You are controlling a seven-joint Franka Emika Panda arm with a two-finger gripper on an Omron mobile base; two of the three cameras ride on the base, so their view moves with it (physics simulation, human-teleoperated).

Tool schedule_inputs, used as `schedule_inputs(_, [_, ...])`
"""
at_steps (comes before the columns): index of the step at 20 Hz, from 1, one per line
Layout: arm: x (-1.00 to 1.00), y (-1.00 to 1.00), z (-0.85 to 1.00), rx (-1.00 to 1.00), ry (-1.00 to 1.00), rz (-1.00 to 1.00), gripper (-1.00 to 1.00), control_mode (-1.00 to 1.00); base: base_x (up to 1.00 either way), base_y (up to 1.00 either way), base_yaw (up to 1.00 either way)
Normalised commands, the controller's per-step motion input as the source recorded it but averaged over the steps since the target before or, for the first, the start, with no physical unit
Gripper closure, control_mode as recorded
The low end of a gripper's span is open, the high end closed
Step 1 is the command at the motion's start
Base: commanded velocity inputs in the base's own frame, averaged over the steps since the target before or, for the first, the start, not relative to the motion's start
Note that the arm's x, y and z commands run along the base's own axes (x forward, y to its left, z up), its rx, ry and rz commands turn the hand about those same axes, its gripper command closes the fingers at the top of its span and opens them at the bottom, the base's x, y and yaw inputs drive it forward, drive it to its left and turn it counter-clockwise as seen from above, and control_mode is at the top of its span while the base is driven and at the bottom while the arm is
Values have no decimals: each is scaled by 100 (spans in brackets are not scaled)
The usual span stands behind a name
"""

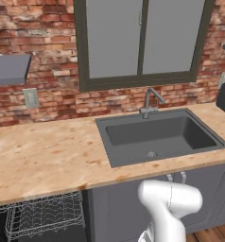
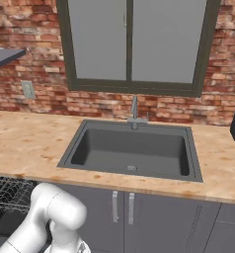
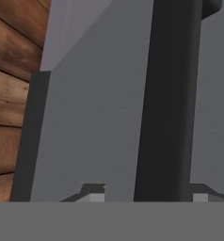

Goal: Open the dishwasher door and pull out the top rack.

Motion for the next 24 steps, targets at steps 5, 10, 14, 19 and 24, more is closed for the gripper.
schedule_inputs(5, [-62,31,-32,0,-6,0,-100,-100,0,0,0])
schedule_inputs(10, [-54,22,0,5,-7,0,-100,-100,0,0,0])
schedule_inputs(14, [-58,25,-2,5,-8,0,-100,-100,0,0,0])
schedule_inputs(19, [-56,34,-13,0,-7,0,-100,-100,0,0,0])
schedule_inputs(24, [-47,38,-6,5,-13,0,-100,-100,0,0,0])
